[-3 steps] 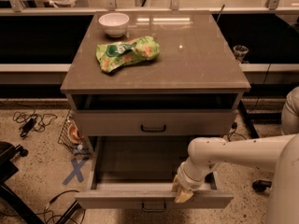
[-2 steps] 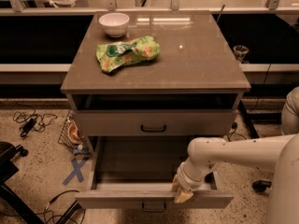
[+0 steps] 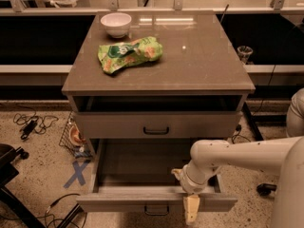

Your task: Open middle drawer

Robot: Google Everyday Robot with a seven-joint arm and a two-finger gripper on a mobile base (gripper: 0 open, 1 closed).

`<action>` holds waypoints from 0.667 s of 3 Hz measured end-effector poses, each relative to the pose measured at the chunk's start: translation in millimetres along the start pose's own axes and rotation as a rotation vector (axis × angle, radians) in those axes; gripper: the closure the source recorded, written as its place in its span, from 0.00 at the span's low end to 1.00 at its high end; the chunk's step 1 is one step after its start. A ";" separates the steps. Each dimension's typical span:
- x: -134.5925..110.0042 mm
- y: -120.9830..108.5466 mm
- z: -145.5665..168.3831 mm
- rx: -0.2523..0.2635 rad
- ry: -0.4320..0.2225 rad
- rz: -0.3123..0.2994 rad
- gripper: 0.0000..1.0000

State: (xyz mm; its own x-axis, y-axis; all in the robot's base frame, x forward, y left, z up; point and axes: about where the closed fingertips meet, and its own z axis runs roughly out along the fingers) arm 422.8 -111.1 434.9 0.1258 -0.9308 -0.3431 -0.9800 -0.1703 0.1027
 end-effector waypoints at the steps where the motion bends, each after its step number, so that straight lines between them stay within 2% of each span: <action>1: -1.0 -0.4 -5.7 0.008 0.005 -0.010 0.00; 2: -6.8 -17.7 -61.8 0.089 0.112 -0.039 0.25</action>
Offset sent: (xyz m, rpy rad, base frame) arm 0.0594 -0.0211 0.1443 -0.2366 -0.2628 0.0400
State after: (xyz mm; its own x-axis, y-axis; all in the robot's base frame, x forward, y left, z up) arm 448.8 -121.8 493.1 0.1756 -0.9551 -0.2388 -0.9832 -0.1823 0.0062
